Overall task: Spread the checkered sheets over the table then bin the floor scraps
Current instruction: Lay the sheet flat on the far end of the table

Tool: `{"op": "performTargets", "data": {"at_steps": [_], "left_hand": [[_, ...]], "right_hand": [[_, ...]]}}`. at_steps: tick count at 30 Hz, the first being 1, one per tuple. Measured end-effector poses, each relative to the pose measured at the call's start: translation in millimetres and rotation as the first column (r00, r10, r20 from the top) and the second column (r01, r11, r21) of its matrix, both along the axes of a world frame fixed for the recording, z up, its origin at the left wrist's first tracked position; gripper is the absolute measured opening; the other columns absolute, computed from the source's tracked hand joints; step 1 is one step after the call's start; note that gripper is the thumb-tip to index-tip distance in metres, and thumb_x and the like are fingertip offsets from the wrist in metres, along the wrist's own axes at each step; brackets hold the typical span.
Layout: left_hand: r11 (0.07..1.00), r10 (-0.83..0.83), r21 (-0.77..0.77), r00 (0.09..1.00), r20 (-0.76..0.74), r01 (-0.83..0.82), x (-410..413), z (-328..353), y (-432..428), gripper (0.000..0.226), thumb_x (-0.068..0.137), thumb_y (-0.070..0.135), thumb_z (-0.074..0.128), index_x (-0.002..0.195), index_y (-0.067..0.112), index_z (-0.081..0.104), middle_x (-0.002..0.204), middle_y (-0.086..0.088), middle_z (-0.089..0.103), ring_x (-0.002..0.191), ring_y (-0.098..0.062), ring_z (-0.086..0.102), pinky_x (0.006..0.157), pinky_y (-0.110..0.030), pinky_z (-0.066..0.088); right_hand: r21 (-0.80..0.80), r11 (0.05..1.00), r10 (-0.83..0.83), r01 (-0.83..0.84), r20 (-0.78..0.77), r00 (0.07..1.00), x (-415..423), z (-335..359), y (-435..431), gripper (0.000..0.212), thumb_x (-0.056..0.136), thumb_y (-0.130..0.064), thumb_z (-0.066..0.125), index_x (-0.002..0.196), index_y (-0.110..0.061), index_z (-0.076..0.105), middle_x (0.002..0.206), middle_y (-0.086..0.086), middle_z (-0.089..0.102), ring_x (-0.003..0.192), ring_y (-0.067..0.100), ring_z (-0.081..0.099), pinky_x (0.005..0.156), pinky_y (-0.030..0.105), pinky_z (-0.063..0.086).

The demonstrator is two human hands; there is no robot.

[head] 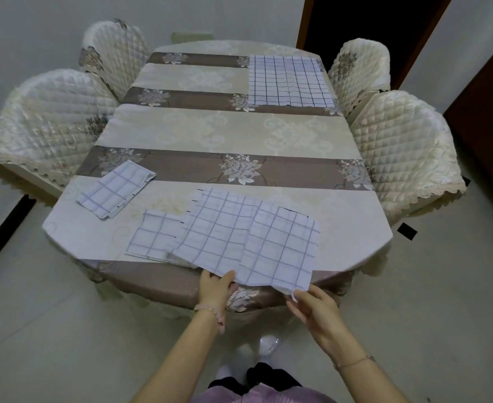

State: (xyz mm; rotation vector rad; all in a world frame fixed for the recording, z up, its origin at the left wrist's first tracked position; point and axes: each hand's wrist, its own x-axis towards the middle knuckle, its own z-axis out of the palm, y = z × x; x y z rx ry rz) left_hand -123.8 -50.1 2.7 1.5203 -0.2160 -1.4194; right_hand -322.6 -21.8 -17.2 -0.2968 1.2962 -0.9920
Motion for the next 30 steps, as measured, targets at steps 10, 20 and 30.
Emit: {"op": "performTargets", "data": {"at_steps": [10, 20, 30], "left_hand": [[0.966, -0.202, -0.087, 0.925, 0.322, 0.242, 32.8, 7.3, -27.6, 0.041, 0.094, -0.002, 0.047, 0.134, 0.001, 0.041, 0.132, -0.017, 0.053, 0.123, -0.034, 0.051, 0.103, -0.045, 0.043], [0.927, -0.344, -0.027, 0.877, 0.334, 0.374, 81.6, 17.5, -58.9, 0.04, 0.093, 0.001, 0.051, 0.132, 0.007, 0.047, 0.122, -0.018, 0.061, 0.106, -0.036, 0.062, 0.091, -0.052, 0.05], [0.988, -0.069, -0.023, 0.559, 0.826, 0.155, 60.4, 35.6, -80.4, 0.049, 0.087, 0.011, 0.062, 0.132, 0.008, 0.043, 0.131, -0.015, 0.048, 0.118, -0.031, 0.049, 0.102, -0.044, 0.041]], "right_hand": [[-0.088, 0.98, 0.19, -0.18, 0.127, 0.973, -31.8, 14.1, -40.4, 0.031, 0.086, -0.023, 0.064, 0.115, -0.013, 0.066, 0.112, 0.008, 0.072, 0.102, 0.022, 0.069, 0.072, 0.027, 0.058], [-0.024, 0.971, 0.219, -0.236, -0.287, 0.932, -20.8, 36.8, -145.0, 0.028, 0.083, -0.01, 0.068, 0.108, 0.004, 0.066, 0.109, 0.018, 0.065, 0.097, 0.029, 0.06, 0.092, 0.041, 0.05], [0.023, 0.874, 0.466, -0.486, -0.329, 0.821, -13.9, 39.9, -122.6, 0.013, 0.085, -0.014, 0.067, 0.09, -0.005, 0.075, 0.088, 0.01, 0.076, 0.078, 0.022, 0.071, 0.064, 0.028, 0.057]]}}
